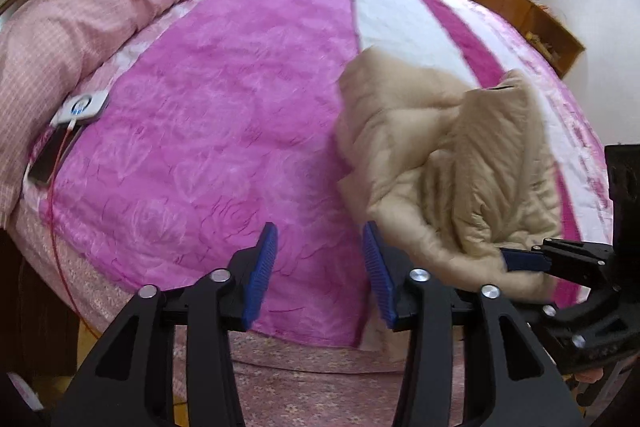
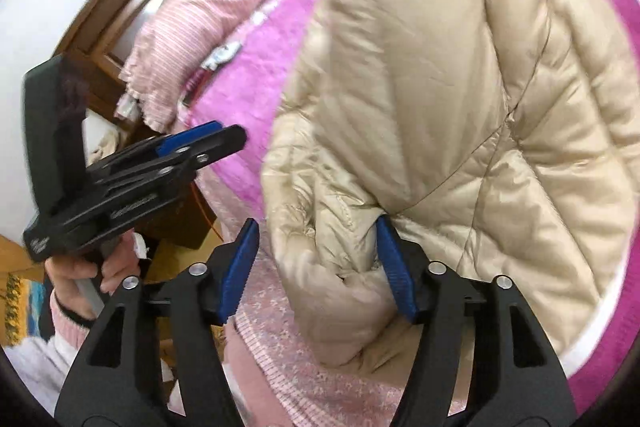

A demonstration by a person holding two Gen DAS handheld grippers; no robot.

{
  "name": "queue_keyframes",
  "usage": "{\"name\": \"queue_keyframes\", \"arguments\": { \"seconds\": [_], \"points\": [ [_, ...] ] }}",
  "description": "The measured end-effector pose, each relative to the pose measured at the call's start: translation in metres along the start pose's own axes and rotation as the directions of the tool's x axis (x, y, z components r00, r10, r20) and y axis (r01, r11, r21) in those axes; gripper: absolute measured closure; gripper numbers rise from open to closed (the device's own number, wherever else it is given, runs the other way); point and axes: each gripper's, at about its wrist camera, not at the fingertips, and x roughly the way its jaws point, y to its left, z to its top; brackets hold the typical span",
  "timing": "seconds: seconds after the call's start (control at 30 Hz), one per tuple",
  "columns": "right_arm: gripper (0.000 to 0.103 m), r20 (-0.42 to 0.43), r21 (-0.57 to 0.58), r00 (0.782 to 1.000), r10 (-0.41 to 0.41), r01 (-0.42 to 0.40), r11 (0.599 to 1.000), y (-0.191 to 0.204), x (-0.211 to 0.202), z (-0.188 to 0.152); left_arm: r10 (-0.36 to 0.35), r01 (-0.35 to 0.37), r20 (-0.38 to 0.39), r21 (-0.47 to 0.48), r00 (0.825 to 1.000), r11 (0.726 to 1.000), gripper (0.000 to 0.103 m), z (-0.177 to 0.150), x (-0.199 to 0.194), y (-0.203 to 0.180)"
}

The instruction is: Fold large clothes

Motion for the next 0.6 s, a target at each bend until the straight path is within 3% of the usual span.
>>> {"name": "queue_keyframes", "arguments": {
  "seconds": [0.2, 0.37, 0.5, 0.6],
  "points": [
    [0.037, 0.134, -0.011, 0.991, 0.006, -0.005, 1.0, -0.006, -0.072, -0.014, -0.119, 0.117, 0.047, 0.056, 0.992, 0.992, 0.024, 0.021, -0.011, -0.041],
    [0.037, 0.202, 0.078, 0.974, -0.107, 0.092, 0.993, -0.036, -0.098, -0.024, -0.134, 0.131, 0.011, 0.116, 0.991, 0.985, 0.022, 0.035, 0.016, -0.084],
    [0.037, 0.235, 0.195, 0.953, -0.189, 0.145, 0.97, -0.084, -0.113, -0.037, -0.137, 0.138, -0.021, 0.126, 0.99, 0.982, 0.022, 0.04, 0.039, -0.106],
    [0.037, 0.228, 0.262, 0.946, -0.232, 0.17, 0.95, -0.115, -0.104, -0.042, -0.095, 0.096, -0.013, 0.115, 0.995, 0.989, 0.022, 0.039, 0.051, -0.108]
  ]
}}
